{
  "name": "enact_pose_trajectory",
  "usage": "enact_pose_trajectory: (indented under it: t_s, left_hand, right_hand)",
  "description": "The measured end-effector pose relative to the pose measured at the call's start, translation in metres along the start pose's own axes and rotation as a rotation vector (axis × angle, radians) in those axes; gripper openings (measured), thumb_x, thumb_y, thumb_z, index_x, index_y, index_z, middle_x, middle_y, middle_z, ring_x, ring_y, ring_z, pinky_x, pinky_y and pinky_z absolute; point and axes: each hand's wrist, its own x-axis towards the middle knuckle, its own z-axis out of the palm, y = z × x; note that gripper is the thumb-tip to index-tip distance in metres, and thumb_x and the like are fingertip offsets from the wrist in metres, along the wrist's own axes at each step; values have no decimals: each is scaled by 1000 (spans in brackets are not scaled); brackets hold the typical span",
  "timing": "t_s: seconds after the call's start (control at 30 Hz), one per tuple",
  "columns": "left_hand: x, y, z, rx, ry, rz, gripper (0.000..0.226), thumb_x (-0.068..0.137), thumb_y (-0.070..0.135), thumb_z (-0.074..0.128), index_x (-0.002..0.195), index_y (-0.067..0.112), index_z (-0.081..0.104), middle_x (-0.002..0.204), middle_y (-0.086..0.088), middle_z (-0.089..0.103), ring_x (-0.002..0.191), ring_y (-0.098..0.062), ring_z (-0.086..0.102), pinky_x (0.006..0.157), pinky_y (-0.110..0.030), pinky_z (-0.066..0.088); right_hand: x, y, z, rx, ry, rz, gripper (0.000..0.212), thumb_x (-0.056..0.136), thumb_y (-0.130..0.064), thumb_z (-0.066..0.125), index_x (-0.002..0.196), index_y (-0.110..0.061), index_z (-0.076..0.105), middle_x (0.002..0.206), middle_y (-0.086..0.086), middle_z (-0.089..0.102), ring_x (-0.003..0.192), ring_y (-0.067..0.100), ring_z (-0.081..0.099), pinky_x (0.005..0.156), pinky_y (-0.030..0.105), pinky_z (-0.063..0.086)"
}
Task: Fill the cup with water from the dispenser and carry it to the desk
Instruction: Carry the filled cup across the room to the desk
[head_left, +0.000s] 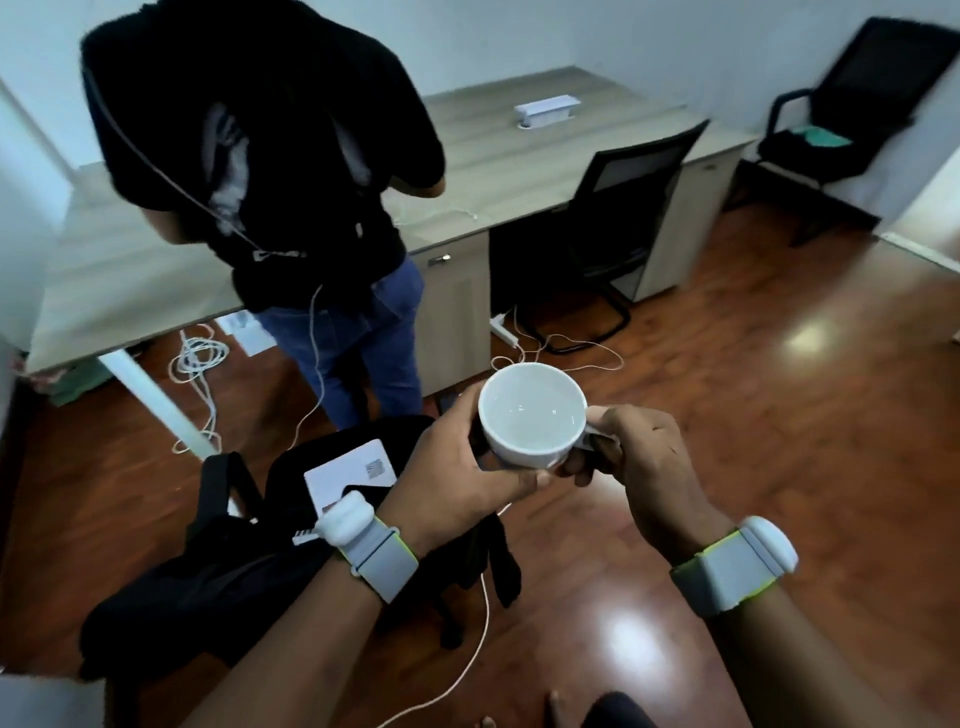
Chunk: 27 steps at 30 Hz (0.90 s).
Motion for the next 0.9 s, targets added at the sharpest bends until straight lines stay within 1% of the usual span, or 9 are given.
enact_pose_trajectory:
  t_s: [0.1, 0.17, 0.3, 0.37, 0.5, 0.63, 0.73, 0.8, 0.9]
  left_hand:
    - [9, 1, 9, -16, -42, 21, 87, 67, 26, 97, 142, 35, 54, 132, 20, 68, 126, 2, 62, 106, -20, 50]
    - [19, 6, 17, -33, -83, 42, 87, 66, 25, 97, 141, 36, 54, 132, 20, 68, 127, 2, 61, 105, -17, 49]
    - [45, 17, 40, -31, -136, 52, 82, 65, 29, 96, 133, 47, 54, 130, 23, 68, 125, 5, 61, 104, -16, 49]
    - [56, 21, 52, -39, -153, 53, 81, 63, 28, 96, 131, 49, 55, 129, 22, 69, 125, 3, 62, 106, -21, 50]
    - [78, 26, 72, -43, -192, 63, 88, 63, 28, 96, 140, 35, 55, 132, 15, 68, 128, -6, 62, 110, -35, 51]
    - [107, 36, 103, -10, -207, 85, 87, 63, 29, 97, 139, 35, 56, 130, 17, 69, 126, -3, 63, 107, -29, 51]
    - [125, 43, 123, -19, -201, 80, 85, 63, 25, 98, 137, 35, 57, 126, 20, 70, 122, 0, 64, 100, -18, 52]
    - [141, 48, 137, -14, -209, 86, 85, 64, 24, 98, 138, 35, 57, 125, 18, 70, 121, -2, 65, 99, -18, 52]
    - [161, 58, 152, -4, -217, 97, 86, 65, 23, 97, 140, 32, 56, 129, 14, 70, 124, -5, 64, 103, -24, 53]
  right_hand:
    - [-3, 0, -8, 18, 51, 21, 39, 86, -19, 51, 58, -1, 71, 58, 32, 61, 48, 25, 58, 48, 18, 46]
    - [-4, -3, -17, 25, 91, 16, 42, 87, -17, 49, 53, -9, 72, 54, 26, 63, 47, 23, 59, 48, 18, 46]
    - [1, -8, -42, 28, 158, 9, 43, 85, -17, 48, 49, -16, 71, 52, 15, 64, 48, 23, 60, 48, 18, 46]
    - [5, -10, -56, 32, 181, 14, 40, 84, -17, 49, 54, -12, 74, 52, 15, 64, 49, 23, 61, 48, 20, 48]
    - [13, -12, -81, 25, 201, 15, 41, 85, -16, 46, 54, -11, 74, 52, 14, 64, 47, 19, 60, 47, 19, 47]
    - [28, -12, -118, 18, 234, 17, 39, 83, -16, 46, 59, -7, 75, 52, 17, 63, 48, 19, 60, 46, 20, 48]
    - [43, -15, -143, 10, 234, 10, 40, 82, -17, 46, 65, 8, 73, 56, 30, 61, 46, 18, 58, 44, 18, 45]
    - [53, -17, -162, -3, 232, 2, 41, 82, -17, 47, 66, 14, 69, 59, 36, 58, 45, 18, 57, 44, 18, 44]
    - [68, -22, -184, 21, 256, 0, 40, 81, -18, 49, 60, 11, 67, 60, 39, 58, 44, 20, 57, 43, 18, 44]
